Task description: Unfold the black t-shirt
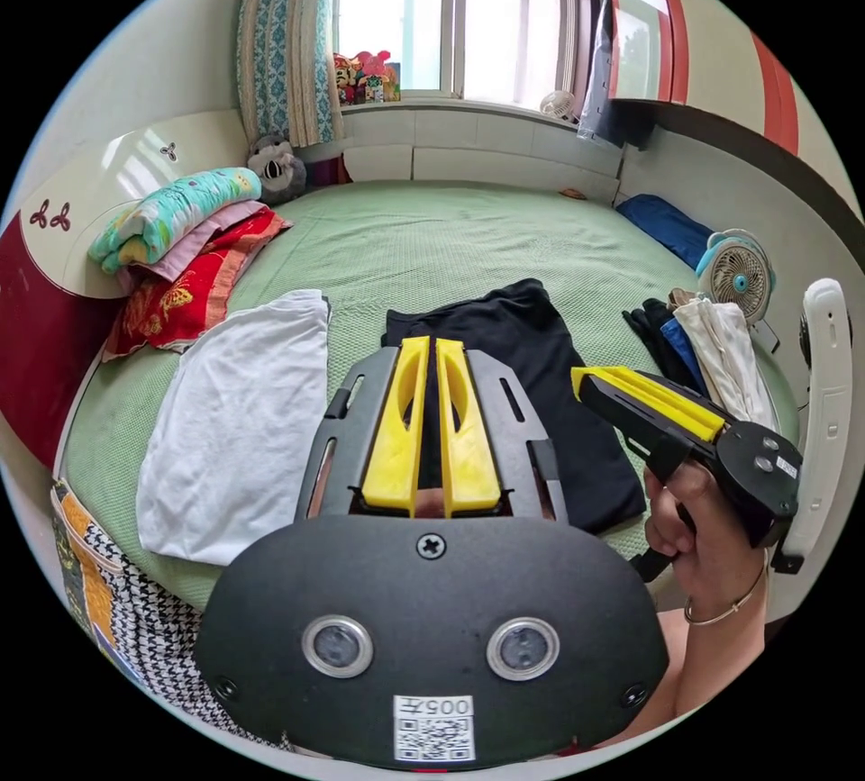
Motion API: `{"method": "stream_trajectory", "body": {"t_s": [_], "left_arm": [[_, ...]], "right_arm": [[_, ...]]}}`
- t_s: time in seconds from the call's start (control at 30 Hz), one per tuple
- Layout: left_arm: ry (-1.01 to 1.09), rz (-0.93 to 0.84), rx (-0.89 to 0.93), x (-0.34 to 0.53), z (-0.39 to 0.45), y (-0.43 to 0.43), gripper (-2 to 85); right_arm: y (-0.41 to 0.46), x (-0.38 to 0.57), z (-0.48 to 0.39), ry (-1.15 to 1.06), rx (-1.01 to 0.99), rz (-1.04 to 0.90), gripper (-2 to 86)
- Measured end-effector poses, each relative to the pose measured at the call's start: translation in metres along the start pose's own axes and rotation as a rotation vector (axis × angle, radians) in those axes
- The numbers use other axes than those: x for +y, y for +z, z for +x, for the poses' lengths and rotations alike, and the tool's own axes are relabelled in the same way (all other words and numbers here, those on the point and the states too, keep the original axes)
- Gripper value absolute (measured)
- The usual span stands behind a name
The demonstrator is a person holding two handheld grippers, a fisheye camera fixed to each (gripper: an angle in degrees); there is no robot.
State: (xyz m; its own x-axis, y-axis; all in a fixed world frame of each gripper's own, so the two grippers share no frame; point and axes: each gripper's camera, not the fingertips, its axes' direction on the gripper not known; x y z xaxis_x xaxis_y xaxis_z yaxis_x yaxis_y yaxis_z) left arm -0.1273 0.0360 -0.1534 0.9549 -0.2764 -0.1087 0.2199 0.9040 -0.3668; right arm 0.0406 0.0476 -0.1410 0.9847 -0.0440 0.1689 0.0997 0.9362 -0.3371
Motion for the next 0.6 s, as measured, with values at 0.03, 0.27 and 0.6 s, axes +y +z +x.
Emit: {"method": "stream_trajectory", "body": {"t_s": [0.03, 0.27, 0.6], "left_arm": [[0.001, -0.002, -0.001, 0.0002, -0.0001, 0.0004, 3.2], [0.019, -0.028, -0.005, 0.0023, 0.0010, 0.0042, 4.0], [0.007, 0.010, -0.011, 0.0085, -0.0026, -0.0025, 0.0]], "right_arm": [[-0.0003, 0.0008, 0.0000, -0.003, 0.000, 0.004, 5.3], [-0.0003, 0.0033, 0.0019, 0.001, -0.020, 0.006, 4.4], [-0.0053, 0.0094, -0.0017, -0.021, 0.005, 0.016, 2.7]]}}
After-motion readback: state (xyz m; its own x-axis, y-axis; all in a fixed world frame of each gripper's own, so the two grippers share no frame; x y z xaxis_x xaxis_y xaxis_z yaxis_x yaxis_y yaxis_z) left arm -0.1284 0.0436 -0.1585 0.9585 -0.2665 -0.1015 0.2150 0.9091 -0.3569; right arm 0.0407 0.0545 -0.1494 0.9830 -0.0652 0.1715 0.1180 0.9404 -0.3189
